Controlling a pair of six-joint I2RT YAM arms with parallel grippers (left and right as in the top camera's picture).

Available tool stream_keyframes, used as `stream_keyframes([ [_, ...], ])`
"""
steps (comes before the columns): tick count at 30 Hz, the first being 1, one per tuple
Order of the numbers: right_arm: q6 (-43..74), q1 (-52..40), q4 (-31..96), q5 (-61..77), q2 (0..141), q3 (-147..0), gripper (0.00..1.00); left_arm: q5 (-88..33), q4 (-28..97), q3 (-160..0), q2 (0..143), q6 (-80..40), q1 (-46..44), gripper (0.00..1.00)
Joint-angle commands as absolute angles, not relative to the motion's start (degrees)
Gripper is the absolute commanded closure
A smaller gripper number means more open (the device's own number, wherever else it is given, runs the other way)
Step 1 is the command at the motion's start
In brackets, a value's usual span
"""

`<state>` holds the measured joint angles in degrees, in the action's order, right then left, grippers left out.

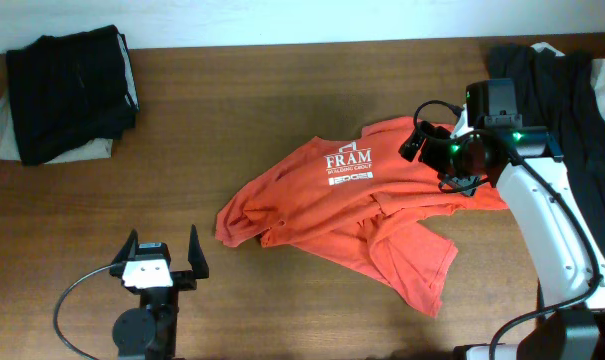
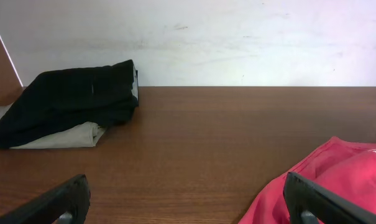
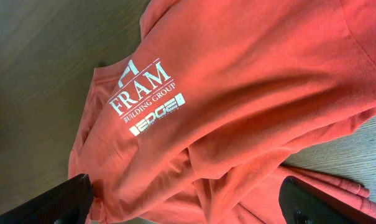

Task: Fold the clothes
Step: 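Reach the left gripper to the shirt's left edge and grasp it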

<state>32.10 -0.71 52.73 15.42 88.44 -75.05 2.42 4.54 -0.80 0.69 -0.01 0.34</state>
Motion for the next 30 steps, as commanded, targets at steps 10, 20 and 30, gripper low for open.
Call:
stream_keyframes([
  [10,31.75,-0.32,52.97,14.31,88.82,-75.55,0.01,-19.99,-9.58,-0.54,0.47,0.69,0.25,0.01],
  [20,31.75,-0.30,52.97,14.31,88.82,-75.55,0.01,-33.43,-7.27,-23.00,27.79,4.91,0.25,0.01],
  [30,31.75,-0.32,52.97,14.31,88.82,-75.55,0.02,-31.22,29.87,-52.75,73.49,3.79,0.19,0.01],
])
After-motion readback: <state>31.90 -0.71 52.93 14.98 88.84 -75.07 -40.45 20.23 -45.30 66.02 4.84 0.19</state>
